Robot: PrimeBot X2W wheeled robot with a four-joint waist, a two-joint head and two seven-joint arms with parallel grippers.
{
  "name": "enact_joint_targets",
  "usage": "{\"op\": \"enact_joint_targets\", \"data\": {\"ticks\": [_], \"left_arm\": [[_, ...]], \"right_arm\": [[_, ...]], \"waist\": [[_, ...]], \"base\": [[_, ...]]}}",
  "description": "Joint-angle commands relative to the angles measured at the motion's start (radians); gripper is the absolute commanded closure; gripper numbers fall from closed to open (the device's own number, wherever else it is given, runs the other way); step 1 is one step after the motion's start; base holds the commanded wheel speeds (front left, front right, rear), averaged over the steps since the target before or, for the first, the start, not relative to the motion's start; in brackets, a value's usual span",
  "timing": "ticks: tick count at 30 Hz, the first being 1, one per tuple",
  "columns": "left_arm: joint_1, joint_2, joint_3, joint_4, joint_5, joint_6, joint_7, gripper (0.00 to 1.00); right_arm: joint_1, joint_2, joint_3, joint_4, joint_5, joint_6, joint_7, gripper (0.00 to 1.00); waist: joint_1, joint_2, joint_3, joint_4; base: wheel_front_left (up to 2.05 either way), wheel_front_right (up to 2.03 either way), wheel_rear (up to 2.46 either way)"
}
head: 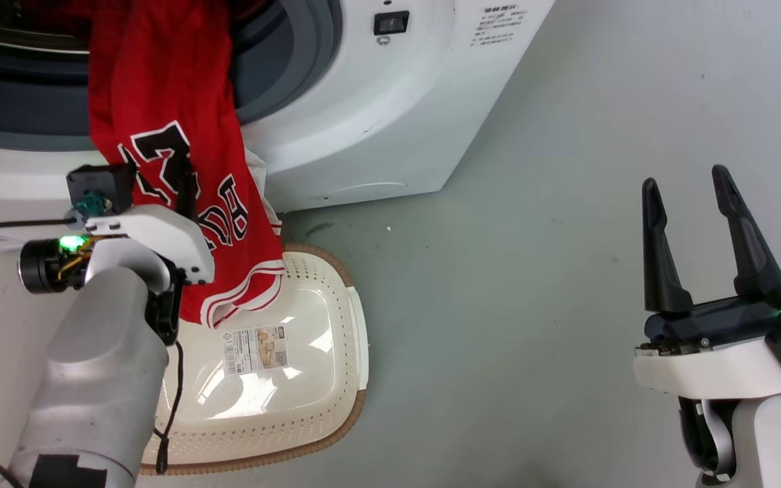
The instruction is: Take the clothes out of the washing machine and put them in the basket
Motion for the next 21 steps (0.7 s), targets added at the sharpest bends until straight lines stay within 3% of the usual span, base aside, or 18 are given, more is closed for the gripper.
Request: {"op": "enact_joint_targets", "data": {"ticks": [1, 16, 17, 18, 21], "left_arm": [[-0.023, 0.009, 0.008, 0.01, 0.008, -0.006, -0.003, 0.0], [-0.101, 0.007, 0.068, 0.0, 0.042, -0.022, -0.006, 0.0], [-0.102, 0.006, 0.071, 0.002, 0.046, -0.025, -0.006, 0.53], [-0.103, 0.005, 0.074, 0.001, 0.051, -0.026, -0.006, 0.97], [-0.095, -0.004, 0.076, 0.009, 0.06, -0.042, -0.006, 1.0]], "right_arm": [[-0.015, 0.001, -0.002, -0.004, 0.004, -0.001, -0.002, 0.0], [-0.03, 0.001, -0.004, -0.005, 0.007, -0.001, -0.002, 0.0], [-0.03, 0.001, -0.005, -0.005, 0.009, -0.001, -0.002, 0.0], [-0.03, 0.001, -0.005, -0.004, 0.009, -0.001, -0.002, 0.0], [-0.029, 0.001, -0.005, 0.002, 0.011, -0.001, -0.002, 0.0]], "waist": [[0.0, -0.0001, 0.015, -0.006], [0.0, -0.0001, 0.038, -0.004], [0.0, -0.0001, 0.039, -0.003], [0.0, -0.0001, 0.039, -0.002], [0.0, -0.0001, 0.034, 0.0]], "base": [[0.0, 0.0, 0.0], [0.0, 0.0, 0.0], [0.0, 0.0, 0.0], [0.0, 0.0, 0.0], [0.0, 0.0, 0.0]]}}
